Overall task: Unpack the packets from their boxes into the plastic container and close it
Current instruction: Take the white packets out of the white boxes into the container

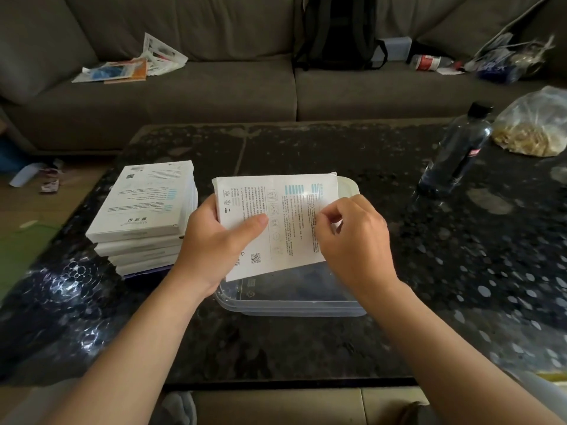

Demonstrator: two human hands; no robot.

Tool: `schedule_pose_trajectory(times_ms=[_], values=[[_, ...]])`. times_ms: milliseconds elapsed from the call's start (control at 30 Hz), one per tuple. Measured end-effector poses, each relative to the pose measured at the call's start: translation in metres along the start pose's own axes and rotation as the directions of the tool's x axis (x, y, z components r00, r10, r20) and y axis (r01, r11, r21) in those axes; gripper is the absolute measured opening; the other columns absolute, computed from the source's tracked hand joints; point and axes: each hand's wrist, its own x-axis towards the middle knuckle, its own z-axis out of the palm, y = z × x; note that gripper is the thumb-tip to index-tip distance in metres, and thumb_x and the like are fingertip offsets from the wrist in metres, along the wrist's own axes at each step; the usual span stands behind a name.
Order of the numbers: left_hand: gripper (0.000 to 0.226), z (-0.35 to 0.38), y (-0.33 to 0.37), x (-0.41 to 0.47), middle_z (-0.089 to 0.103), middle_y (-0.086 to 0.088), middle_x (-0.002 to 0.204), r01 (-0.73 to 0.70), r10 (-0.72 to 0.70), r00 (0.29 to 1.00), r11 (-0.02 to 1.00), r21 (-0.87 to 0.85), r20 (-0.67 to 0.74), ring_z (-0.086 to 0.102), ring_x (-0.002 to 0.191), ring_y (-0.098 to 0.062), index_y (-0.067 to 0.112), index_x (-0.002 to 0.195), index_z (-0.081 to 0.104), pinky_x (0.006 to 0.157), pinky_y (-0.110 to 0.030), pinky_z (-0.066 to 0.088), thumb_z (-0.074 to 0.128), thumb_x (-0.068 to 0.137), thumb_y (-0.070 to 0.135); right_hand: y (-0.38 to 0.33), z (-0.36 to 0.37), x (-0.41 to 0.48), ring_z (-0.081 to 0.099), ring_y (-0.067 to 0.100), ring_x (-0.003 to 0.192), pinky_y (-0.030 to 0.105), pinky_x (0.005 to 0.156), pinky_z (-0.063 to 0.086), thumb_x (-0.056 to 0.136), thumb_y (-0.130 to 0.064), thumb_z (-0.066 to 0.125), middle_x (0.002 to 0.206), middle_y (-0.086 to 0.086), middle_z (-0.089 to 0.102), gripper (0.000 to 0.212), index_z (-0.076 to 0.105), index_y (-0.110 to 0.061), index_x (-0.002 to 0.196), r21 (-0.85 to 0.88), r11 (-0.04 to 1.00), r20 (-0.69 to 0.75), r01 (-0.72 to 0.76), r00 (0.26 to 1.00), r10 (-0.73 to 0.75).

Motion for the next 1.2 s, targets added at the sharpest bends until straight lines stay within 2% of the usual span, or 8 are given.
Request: schedule_pose_trajectory(times_ms=[267, 367, 433, 667, 933, 1067, 1133, 1200], values=[[0.034, -0.010, 0.002, 0.004, 0.073, 0.009, 0.113, 0.055, -0.054, 0.998, 0.997, -0.053, 0.018, 0.070, 0.107, -0.015, 0.026, 0.113, 0.067, 0.086, -0.047, 0.059, 0.078, 0.081, 0.025, -0.001, -0.019, 0.013, 0.059, 0.012, 0.064, 0.020, 0.052, 0.052, 0.100, -0.022, 0.055, 0.079, -0.003, 0.064, 0.016, 0.060, -0.017, 0.085, 0.224, 0.931, 0.219, -0.287, 0.946, 0.239], [0.039, -0.014, 0.002, 0.005, 0.075, 0.006, 0.112, 0.091, -0.088, 0.995, 0.990, -0.104, 0.036, 0.071, 0.106, -0.017, 0.025, 0.112, 0.069, 0.085, -0.047, 0.059, 0.075, 0.074, 0.027, 0.002, -0.024, 0.017, 0.064, 0.027, 0.068, 0.040, 0.062, 0.059, 0.099, -0.016, 0.057, 0.080, 0.006, 0.068, 0.015, 0.062, -0.011, 0.086, 0.307, 0.903, 0.255, -0.299, 0.941, 0.224], [0.041, -0.016, 0.001, 0.007, 0.075, 0.003, 0.112, 0.122, -0.116, 0.992, 0.981, -0.149, 0.050, 0.071, 0.106, -0.019, 0.023, 0.113, 0.069, 0.085, -0.048, 0.059, 0.074, 0.072, 0.026, 0.002, -0.028, 0.020, 0.062, 0.024, 0.064, 0.042, 0.063, 0.059, 0.098, -0.010, 0.055, 0.077, 0.008, 0.070, 0.015, 0.063, -0.005, 0.086, 0.390, 0.861, 0.281, -0.326, 0.933, 0.226], [0.053, -0.027, -0.005, 0.014, 0.070, -0.007, 0.123, 0.224, -0.190, 0.971, 0.934, -0.279, 0.144, 0.068, 0.113, -0.028, 0.017, 0.129, 0.062, 0.090, -0.052, 0.055, 0.073, 0.078, 0.022, 0.004, -0.045, 0.030, 0.059, 0.013, 0.061, 0.027, 0.055, 0.047, 0.103, -0.001, 0.045, 0.074, 0.004, 0.070, 0.027, 0.061, -0.003, 0.082, 0.716, 0.490, 0.456, -0.497, 0.865, 0.211], [0.057, -0.034, -0.008, 0.016, 0.066, -0.011, 0.131, 0.252, -0.187, 0.960, 0.901, -0.352, 0.208, 0.064, 0.120, -0.032, 0.018, 0.136, 0.057, 0.101, -0.059, 0.048, 0.070, 0.081, 0.024, 0.004, -0.046, 0.035, 0.055, 0.016, 0.060, 0.027, 0.051, 0.048, 0.101, -0.004, 0.042, 0.075, 0.008, 0.061, 0.025, 0.054, -0.008, 0.079, 0.802, 0.107, 0.559, -0.587, 0.802, 0.213], [0.082, -0.035, -0.008, 0.015, 0.065, -0.012, 0.132, 0.249, -0.175, 0.956, 0.909, -0.333, 0.236, 0.063, 0.121, -0.033, 0.019, 0.136, 0.058, 0.096, -0.056, 0.053, 0.091, 0.064, 0.039, 0.006, -0.042, 0.034, 0.051, 0.015, 0.060, 0.027, 0.053, 0.047, 0.095, -0.010, 0.047, 0.071, 0.005, 0.057, 0.018, 0.056, -0.011, 0.079, 0.791, 0.039, 0.588, -0.610, 0.777, 0.227], [0.078, -0.034, -0.008, 0.015, 0.066, -0.012, 0.131, 0.236, -0.168, 0.961, 0.912, -0.336, 0.218, 0.064, 0.120, -0.033, 0.018, 0.135, 0.058, 0.093, -0.054, 0.055, 0.089, 0.066, 0.037, 0.007, -0.043, 0.034, 0.054, 0.017, 0.065, 0.030, 0.060, 0.049, 0.094, -0.021, 0.049, 0.074, 0.006, 0.058, 0.016, 0.060, -0.010, 0.089, 0.777, 0.029, 0.603, -0.629, 0.756, 0.257], [0.062, -0.034, -0.008, 0.015, 0.066, -0.011, 0.129, 0.220, -0.162, 0.969, 0.913, -0.344, 0.189, 0.064, 0.119, -0.032, 0.017, 0.135, 0.058, 0.094, -0.055, 0.053, 0.078, 0.078, 0.028, 0.007, -0.043, 0.034, 0.063, 0.022, 0.075, 0.035, 0.069, 0.051, 0.098, -0.035, 0.048, 0.084, 0.009, 0.063, 0.028, 0.063, -0.010, 0.097, 0.753, 0.176, 0.574, -0.634, 0.764, 0.295]])
